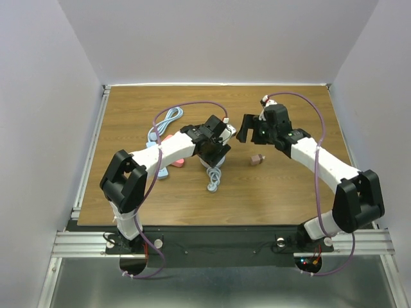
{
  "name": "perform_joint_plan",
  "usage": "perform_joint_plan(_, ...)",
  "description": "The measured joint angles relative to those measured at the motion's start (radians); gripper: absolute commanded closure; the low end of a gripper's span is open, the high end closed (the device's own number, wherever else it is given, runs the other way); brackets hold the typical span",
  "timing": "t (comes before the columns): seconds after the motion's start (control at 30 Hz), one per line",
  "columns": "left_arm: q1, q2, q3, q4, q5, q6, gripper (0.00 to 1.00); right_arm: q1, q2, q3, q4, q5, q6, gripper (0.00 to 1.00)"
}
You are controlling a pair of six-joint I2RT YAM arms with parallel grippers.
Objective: Insert the plug
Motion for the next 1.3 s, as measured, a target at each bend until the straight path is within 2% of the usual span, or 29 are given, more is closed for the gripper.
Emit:
perform_joint_plan(0.23, 0.006, -0.006, 0.000, -0.065, 0.038, 0.048, 0.86, -0.004, 0.161, 0.068, 0.103, -0.140, 0.017, 0.00)
perform_joint_plan(0.33, 0.004, -0.009, 0.000, -0.070, 0.032, 0.061, 0.74, -0.006, 0.223, 0.071, 0.129, -0.179, 0.019, 0.02)
perform_joint_plan(0.37, 0.004, -0.009, 0.000, -0.071, 0.027, 0.061, 0.65, -0.006, 0.235, 0.072, 0.134, -0.191, 0.019, 0.02)
perform_joint_plan(0.5, -0.002, -0.009, 0.000, -0.073, -0.022, 0.049, 0.46, -0.006, 0.292, 0.085, 0.153, -0.237, 0.018, 0.04)
perform_joint_plan(0.63, 0.000, -0.009, 0.000, -0.075, -0.076, 0.026, 0.41, -0.006, 0.284, 0.082, 0.163, -0.233, 0.014, 0.04)
perform_joint_plan(0.67, 0.002, -0.009, 0.000, -0.076, -0.095, 0.019, 0.33, -0.006, 0.276, 0.079, 0.163, -0.224, 0.013, 0.04)
perform_joint_plan(0.77, 0.011, -0.009, -0.001, -0.082, -0.135, 0.003, 0.28, -0.006, 0.209, 0.034, 0.169, -0.187, 0.008, 0.04)
perform_joint_plan(0.87, 0.021, -0.009, -0.003, -0.086, -0.174, -0.008, 0.16, -0.006, 0.108, -0.022, 0.164, -0.145, 0.006, 0.04)
perform_joint_plan(1.03, 0.035, -0.009, -0.006, -0.092, -0.227, -0.016, 0.16, -0.006, 0.019, -0.072, 0.158, -0.073, 0.007, 0.04)
perform_joint_plan(1.3, 0.053, -0.009, -0.014, -0.026, -0.203, 0.004, 0.18, -0.006, 0.038, -0.087, 0.136, -0.052, 0.007, 0.04)
